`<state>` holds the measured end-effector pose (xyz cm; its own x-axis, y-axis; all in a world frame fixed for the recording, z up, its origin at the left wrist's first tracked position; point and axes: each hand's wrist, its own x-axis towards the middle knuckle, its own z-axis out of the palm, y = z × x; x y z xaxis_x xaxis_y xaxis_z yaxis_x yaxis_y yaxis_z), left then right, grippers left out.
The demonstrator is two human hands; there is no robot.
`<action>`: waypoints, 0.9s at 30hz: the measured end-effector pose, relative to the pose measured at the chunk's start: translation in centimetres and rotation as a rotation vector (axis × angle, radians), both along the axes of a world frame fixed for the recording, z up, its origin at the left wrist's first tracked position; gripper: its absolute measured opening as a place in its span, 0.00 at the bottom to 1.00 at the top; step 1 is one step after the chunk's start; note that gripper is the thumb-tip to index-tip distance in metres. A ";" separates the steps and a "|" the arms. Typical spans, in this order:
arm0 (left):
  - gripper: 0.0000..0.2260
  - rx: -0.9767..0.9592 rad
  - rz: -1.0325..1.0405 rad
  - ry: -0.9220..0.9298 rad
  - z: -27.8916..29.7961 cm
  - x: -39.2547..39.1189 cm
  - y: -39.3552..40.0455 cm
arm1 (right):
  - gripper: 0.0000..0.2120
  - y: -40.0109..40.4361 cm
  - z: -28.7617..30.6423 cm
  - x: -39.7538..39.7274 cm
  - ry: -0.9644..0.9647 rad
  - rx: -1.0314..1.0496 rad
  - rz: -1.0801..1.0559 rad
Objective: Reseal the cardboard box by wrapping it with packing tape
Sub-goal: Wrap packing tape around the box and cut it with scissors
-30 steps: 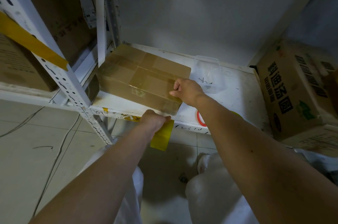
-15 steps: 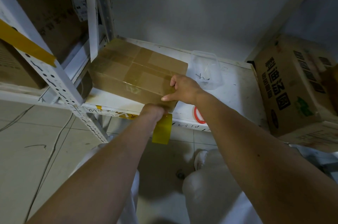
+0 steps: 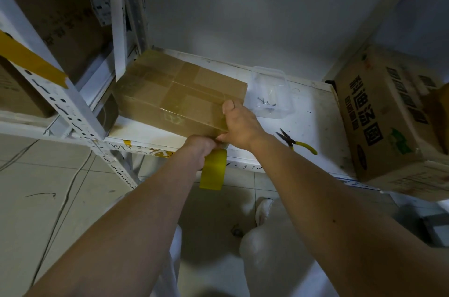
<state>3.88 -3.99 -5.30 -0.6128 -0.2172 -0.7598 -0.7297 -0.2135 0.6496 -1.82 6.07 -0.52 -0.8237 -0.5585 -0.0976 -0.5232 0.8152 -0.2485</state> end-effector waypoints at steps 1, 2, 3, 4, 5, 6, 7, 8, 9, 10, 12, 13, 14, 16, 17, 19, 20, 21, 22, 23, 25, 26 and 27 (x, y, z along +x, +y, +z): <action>0.18 0.009 0.005 0.007 0.3 0.2 0.0 | 0.32 0.2 0.2 -0.2 -0.059 -0.043 -0.006; 0.17 0.015 0.013 0.011 0.3 0.2 -0.1 | 0.29 0.6 0.4 -0.4 -0.141 -0.129 -0.021; 0.16 0.016 0.017 0.013 0.4 0.4 -0.1 | 0.24 1.1 0.5 -0.5 -0.234 -0.266 -0.053; 0.16 0.023 0.012 0.013 0.4 0.5 -0.2 | 0.18 1.8 0.5 -0.7 -0.298 -0.428 -0.130; 0.16 0.026 0.005 0.009 0.4 0.5 -0.2 | 0.13 2.7 0.2 -1.0 -0.295 -0.558 -0.254; 0.18 0.025 -0.002 0.005 0.4 0.5 -0.2 | 0.10 3.8 -0.3 -1.2 -0.210 -0.584 -0.406; 0.18 0.026 -0.010 0.002 0.5 0.5 -0.1 | 0.09 5.0 -0.9 -1.4 -0.093 -0.488 -0.552; 0.18 0.033 -0.011 0.005 0.6 0.5 -0.1 | 0.10 6.3 -1.6 -1.4 -0.012 -0.323 -0.658; 0.18 0.039 -0.006 0.010 0.7 0.5 0.0 | 0.11 7.3 -2.4 -1.0 0.012 -0.161 -0.699; 0.17 0.047 -0.003 0.014 0.8 0.5 0.0 | 0.12 8.0 -3.0 -0.5 -0.001 -0.044 -0.689; 0.17 0.058 -0.005 0.020 0.8 0.5 0.1 | 0.16 8.5 -4.3 0.6 -0.035 0.101 -0.589; 0.17 0.060 -0.004 0.023 0.8 0.4 0.2 | 0.17 8.5 -4.9 1.0 -0.036 0.151 -0.542; 0.17 0.058 -0.003 0.021 0.9 0.5 0.2 | 0.16 8.5 -5.4 1.4 -0.031 0.196 -0.508; 0.17 0.062 -0.006 0.013 0.9 0.6 0.2 | 0.15 8.3 -5.9 1.7 0.003 0.271 -0.468; 0.18 0.066 -0.005 0.010 0.9 0.6 0.2 | 0.15 8.3 -5.9 1.7 0.013 0.304 -0.462; 0.18 0.068 0.002 0.010 1.0 0.7 0.1 | 0.15 8.3 -5.6 1.4 0.006 0.337 -0.478; 0.18 0.065 0.006 0.009 0.9 0.7 0.1 | 0.15 8.4 -5.4 1.3 -0.019 0.347 -0.500; 0.19 0.060 0.010 0.009 0.9 0.6 0.0 | 0.15 8.5 -5.2 1.2 -0.053 0.350 -0.522; 0.19 0.056 0.011 0.011 0.9 0.6 0.0 | 0.15 8.7 -4.9 1.1 -0.092 0.341 -0.542; 0.19 0.058 0.010 0.011 1.0 0.7 0.1 | 0.16 8.9 -4.6 1.0 -0.135 0.311 -0.566; 0.18 0.061 0.000 0.006 1.0 0.7 0.1 | 0.17 9.6 -4.4 0.5 -0.247 0.188 -0.636; 0.18 0.061 -0.005 0.002 1.1 0.8 0.1 | 0.18 10.0 -4.4 0.2 -0.317 0.107 -0.690; 0.18 0.060 -0.011 -0.002 1.1 0.7 0.1 | 0.21 10.3 -4.3 0.0 -0.378 0.020 -0.747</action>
